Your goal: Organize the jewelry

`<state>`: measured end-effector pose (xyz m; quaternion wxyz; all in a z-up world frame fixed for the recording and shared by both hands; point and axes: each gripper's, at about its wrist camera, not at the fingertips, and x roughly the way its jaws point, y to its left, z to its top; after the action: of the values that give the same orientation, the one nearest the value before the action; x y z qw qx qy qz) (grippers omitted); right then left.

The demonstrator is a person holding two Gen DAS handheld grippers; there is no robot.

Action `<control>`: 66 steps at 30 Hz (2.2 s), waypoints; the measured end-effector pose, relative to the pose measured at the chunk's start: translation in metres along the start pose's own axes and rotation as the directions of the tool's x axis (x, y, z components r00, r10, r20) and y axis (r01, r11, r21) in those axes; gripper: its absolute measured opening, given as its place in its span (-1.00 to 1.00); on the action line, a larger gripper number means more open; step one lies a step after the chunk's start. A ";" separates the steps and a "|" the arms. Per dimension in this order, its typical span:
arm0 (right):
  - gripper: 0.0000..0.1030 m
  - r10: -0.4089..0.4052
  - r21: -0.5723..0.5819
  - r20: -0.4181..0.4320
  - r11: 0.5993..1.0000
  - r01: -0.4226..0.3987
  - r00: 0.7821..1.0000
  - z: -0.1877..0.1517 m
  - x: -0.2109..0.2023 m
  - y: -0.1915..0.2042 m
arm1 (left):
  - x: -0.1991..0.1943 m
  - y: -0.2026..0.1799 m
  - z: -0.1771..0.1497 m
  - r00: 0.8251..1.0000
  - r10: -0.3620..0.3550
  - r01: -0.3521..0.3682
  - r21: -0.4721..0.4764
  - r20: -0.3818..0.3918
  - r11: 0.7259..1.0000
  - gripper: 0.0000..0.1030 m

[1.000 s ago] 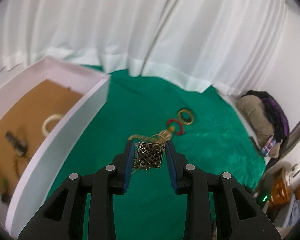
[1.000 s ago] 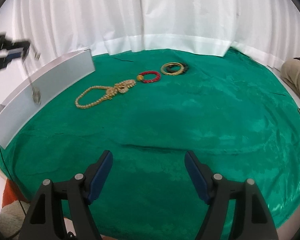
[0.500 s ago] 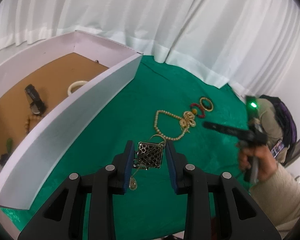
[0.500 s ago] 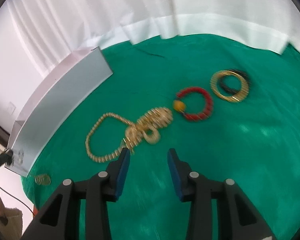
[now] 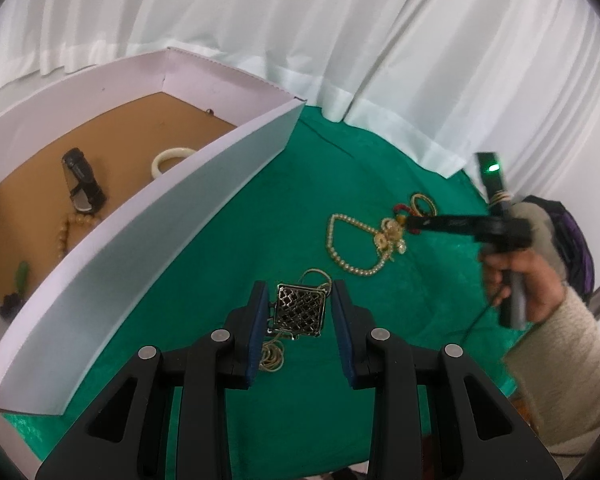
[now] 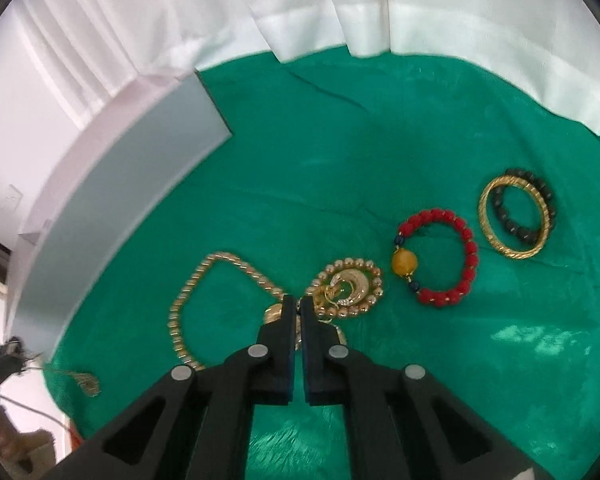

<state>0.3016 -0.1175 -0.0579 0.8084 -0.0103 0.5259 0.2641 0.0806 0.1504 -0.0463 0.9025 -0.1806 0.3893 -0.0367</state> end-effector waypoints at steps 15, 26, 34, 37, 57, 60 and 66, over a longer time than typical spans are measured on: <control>-0.96 0.090 -0.069 0.151 0.994 -0.081 0.984 0.016 -0.093 0.037 | -0.013 0.001 0.004 1.000 0.001 -0.001 -0.029 0.011 1.000 -0.40; -0.96 0.205 -0.191 0.227 0.968 -0.162 0.952 0.038 -0.142 0.099 | -0.059 0.000 0.027 0.997 -0.048 0.053 -0.088 0.053 0.995 -0.40; -0.96 0.305 -0.280 0.246 0.931 -0.234 0.920 0.061 -0.149 0.156 | -0.117 0.015 0.065 0.992 -0.018 0.032 -0.110 0.126 0.993 -0.40; -0.96 0.346 -0.314 0.241 0.912 -0.265 0.907 0.071 -0.150 0.182 | -0.134 0.028 0.078 0.988 0.010 0.008 -0.120 0.151 0.993 -0.40; -0.96 0.424 -0.372 -0.013 0.838 -0.398 0.905 0.105 -0.002 0.315 | -0.073 0.195 0.111 0.946 0.318 -0.287 -0.295 0.064 0.912 -0.40; -0.95 0.367 -0.365 -0.060 0.858 -0.363 0.928 0.093 0.036 0.314 | -0.046 0.209 0.104 0.938 0.347 -0.335 -0.284 -0.009 0.898 -0.37; -0.88 0.298 -0.340 -0.095 0.887 -0.313 0.950 0.084 0.062 0.304 | -0.028 0.219 0.088 0.910 0.408 -0.410 -0.293 -0.072 0.864 0.11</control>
<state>0.2580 0.1947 0.0056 0.7311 -0.0767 0.4817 0.4770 0.1081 0.3865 -0.0486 0.8498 -0.2296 0.4232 0.2144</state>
